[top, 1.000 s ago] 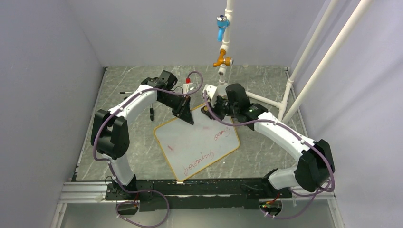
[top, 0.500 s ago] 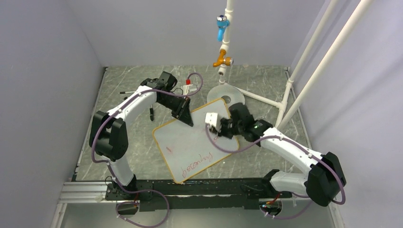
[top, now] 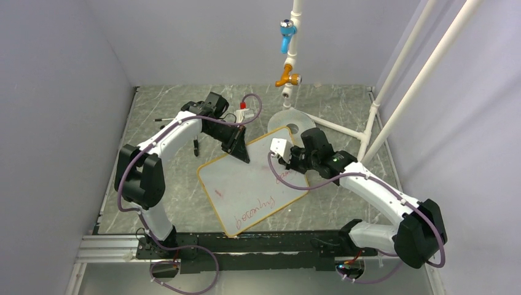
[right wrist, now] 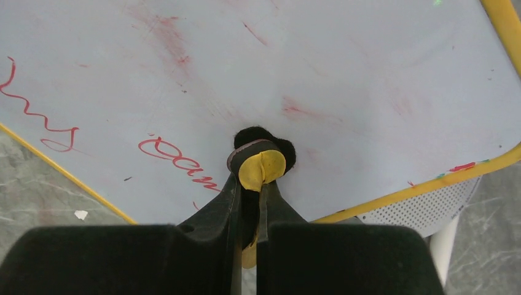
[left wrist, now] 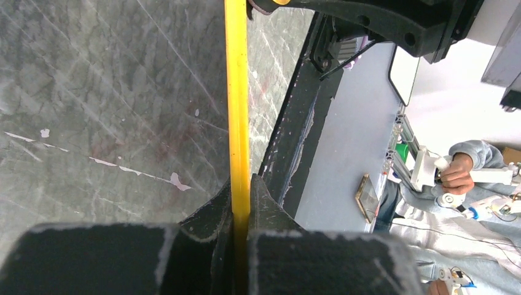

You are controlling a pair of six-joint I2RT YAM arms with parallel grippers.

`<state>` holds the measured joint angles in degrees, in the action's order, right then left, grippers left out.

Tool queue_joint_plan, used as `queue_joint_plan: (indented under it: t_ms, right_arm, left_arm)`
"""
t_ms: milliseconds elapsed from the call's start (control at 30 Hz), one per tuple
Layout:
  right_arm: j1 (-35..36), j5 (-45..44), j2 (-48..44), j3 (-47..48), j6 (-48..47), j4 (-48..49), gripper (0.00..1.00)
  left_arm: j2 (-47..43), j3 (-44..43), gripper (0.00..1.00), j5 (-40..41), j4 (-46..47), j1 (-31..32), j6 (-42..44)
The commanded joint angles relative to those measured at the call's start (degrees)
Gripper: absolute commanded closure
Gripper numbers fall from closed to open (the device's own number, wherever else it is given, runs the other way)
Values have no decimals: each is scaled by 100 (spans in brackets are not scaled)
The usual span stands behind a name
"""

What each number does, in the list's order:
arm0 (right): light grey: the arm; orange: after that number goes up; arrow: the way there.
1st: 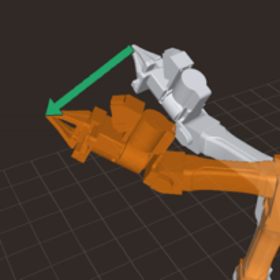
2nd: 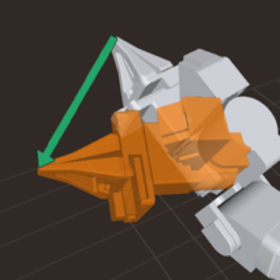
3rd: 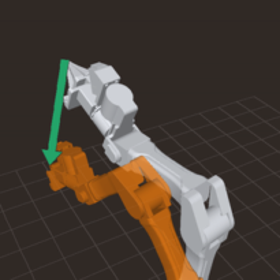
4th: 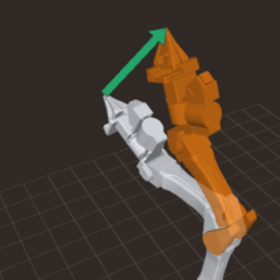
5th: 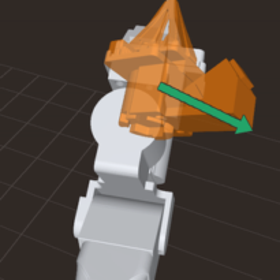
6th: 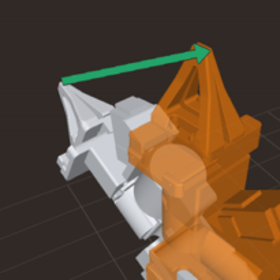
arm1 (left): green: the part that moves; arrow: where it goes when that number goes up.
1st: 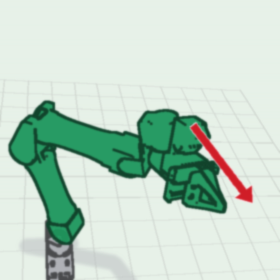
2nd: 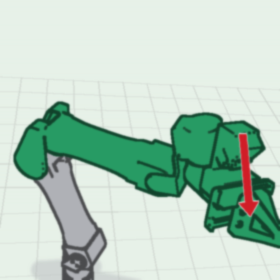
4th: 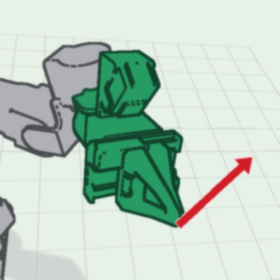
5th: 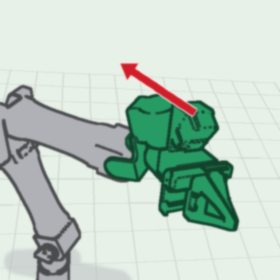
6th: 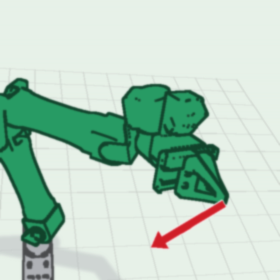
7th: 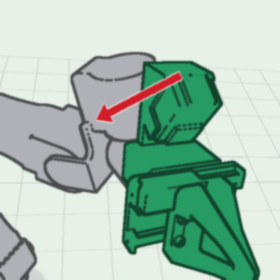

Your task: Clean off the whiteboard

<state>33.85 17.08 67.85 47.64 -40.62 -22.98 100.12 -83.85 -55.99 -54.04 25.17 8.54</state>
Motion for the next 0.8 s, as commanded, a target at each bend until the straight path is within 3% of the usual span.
queue_joint_plan:
  t_ms: [0,200,500,767]
  right_arm:
    - [214,-415,-135,-3,-412,-41,100]
    - [795,-62,-134,-290,-792,-622,100]
    - [1107,-155,9,-297,-799,-673,100]
    - [144,-416,-198,324,254,-102,100]
  left_arm:
    - [-412,-98,100,-757,-6,74,114]
    - [-386,-98,100,-758,16,70,94]
    - [-403,-71,100,-705,15,71,87]
    - [-388,-69,100,-717,25,75,72]
